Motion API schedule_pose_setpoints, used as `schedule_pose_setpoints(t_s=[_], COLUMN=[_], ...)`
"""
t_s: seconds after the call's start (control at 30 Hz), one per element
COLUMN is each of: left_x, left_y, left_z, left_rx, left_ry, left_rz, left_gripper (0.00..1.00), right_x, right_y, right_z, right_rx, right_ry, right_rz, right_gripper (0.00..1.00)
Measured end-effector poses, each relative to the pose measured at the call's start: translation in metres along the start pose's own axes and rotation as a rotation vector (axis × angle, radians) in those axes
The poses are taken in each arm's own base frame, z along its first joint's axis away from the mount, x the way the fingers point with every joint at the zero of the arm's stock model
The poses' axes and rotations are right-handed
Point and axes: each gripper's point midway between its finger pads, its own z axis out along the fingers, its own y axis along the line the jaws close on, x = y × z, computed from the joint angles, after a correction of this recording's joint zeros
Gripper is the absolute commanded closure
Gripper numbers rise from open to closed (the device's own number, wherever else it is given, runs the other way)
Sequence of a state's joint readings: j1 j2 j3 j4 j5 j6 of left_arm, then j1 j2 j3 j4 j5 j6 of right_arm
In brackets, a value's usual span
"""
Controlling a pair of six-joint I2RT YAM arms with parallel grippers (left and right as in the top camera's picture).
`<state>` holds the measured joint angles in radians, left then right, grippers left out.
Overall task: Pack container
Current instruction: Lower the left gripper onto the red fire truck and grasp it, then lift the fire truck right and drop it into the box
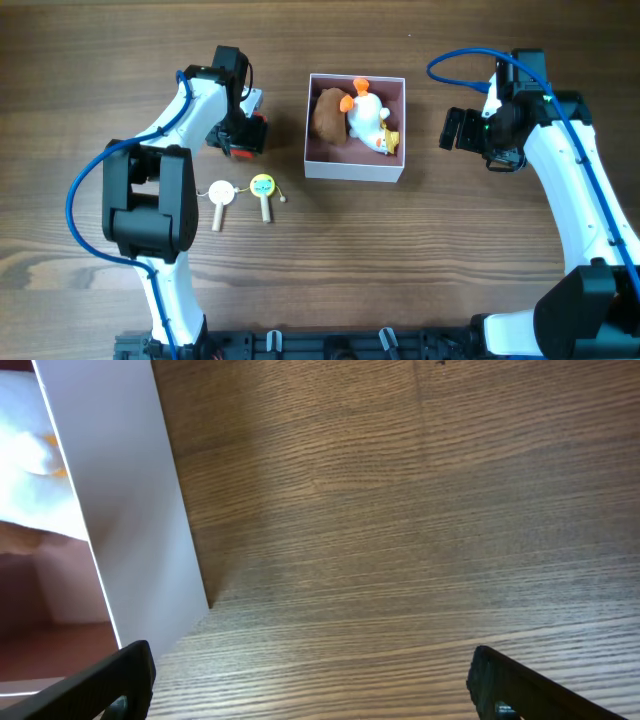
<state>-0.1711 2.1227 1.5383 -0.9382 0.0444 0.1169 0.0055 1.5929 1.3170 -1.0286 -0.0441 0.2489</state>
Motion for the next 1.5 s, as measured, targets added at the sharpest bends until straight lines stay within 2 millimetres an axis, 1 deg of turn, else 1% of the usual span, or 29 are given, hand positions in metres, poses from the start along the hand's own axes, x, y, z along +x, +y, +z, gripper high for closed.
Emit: schedule_pose_setpoints(t_s=[0.13, 0.2, 0.3, 0.37, 0.43, 0.57, 0.63, 0.67, 0.77, 0.8, 0.87, 0.9, 0.93, 1.0, 1.1, 1.2, 1.3, 1.4, 1.5], left_x=[0.000, 0.003, 0.014, 0.017, 0.013, -0.005, -0.013, -0.018, -0.025, -0.025, -0.021, -0.018, -0.016, -0.012, -0.013, -0.017, -0.023, -0.028, -0.031], left_y=[0.000, 0.001, 0.002, 0.002, 0.001, -0.008, -0.019, -0.028, -0.067, -0.079, -0.107, -0.123, -0.134, -0.162, -0.191, -0.207, -0.215, -0.220, -0.226], left_z=[-0.001, -0.002, -0.007, -0.015, -0.029, -0.066, -0.089, -0.104, -0.141, -0.148, -0.158, -0.160, -0.160, -0.159, -0.159, -0.153, -0.138, -0.115, -0.095], left_rx=[-0.003, -0.007, -0.016, -0.018, -0.022, -0.031, -0.035, -0.035, -0.028, -0.024, -0.015, -0.010, -0.008, -0.003, -0.004, -0.012, -0.024, -0.024, -0.017], left_ry=[0.002, 0.014, 0.069, 0.091, 0.093, 0.028, -0.021, -0.060, -0.168, -0.187, -0.216, -0.225, -0.228, -0.243, -0.283, -0.307, -0.306, -0.279, -0.258], left_rz=[0.003, 0.002, 0.001, 0.000, 0.004, 0.027, 0.055, 0.077, 0.178, 0.213, 0.305, 0.363, 0.409, 0.533, 0.704, 0.833, 0.939, 1.050, 1.143], left_gripper=[0.56, 0.58, 0.59, 0.59, 0.59, 0.57, 0.57, 0.57, 0.59, 0.59, 0.66, 0.68, 0.69, 0.70, 0.71, 0.69, 0.68, 0.68, 0.64], right_x=[0.000, 0.001, 0.001, 0.001, 0.001, 0.001, 0.001, 0.001, 0.000, 0.000, -0.002, -0.004, -0.006, -0.009, -0.012, -0.011, -0.010, -0.010, -0.010], right_y=[0.000, 0.000, 0.000, 0.000, 0.000, 0.000, 0.000, 0.000, -0.002, -0.004, -0.012, -0.020, -0.029, -0.049, -0.074, -0.085, -0.087, -0.085, -0.085], right_z=[0.000, 0.000, 0.000, 0.000, 0.000, 0.000, 0.000, 0.000, 0.000, 0.000, -0.001, -0.001, -0.001, -0.003, -0.005, -0.007, -0.007, -0.007, -0.007], right_rx=[0.000, 0.001, 0.001, 0.001, 0.001, 0.001, 0.001, 0.001, 0.002, 0.003, 0.007, 0.009, 0.011, 0.011, 0.006, 0.002, -0.006, -0.014, -0.016], right_ry=[0.001, 0.003, 0.003, 0.003, 0.003, 0.003, 0.003, 0.004, 0.003, 0.002, 0.000, -0.002, -0.004, -0.009, -0.015, -0.015, -0.010, -0.007, -0.006], right_rz=[0.000, 0.000, 0.000, 0.000, 0.000, 0.000, 0.000, 0.000, 0.020, 0.034, 0.084, 0.123, 0.166, 0.255, 0.352, 0.400, 0.413, 0.416, 0.417], right_gripper=[0.00, 0.00, 0.00, 0.00, 0.00, 0.00, 0.00, 0.00, 0.00, 0.00, 0.00, 0.00, 0.00, 0.00, 0.00, 0.00, 0.00, 0.00, 0.00])
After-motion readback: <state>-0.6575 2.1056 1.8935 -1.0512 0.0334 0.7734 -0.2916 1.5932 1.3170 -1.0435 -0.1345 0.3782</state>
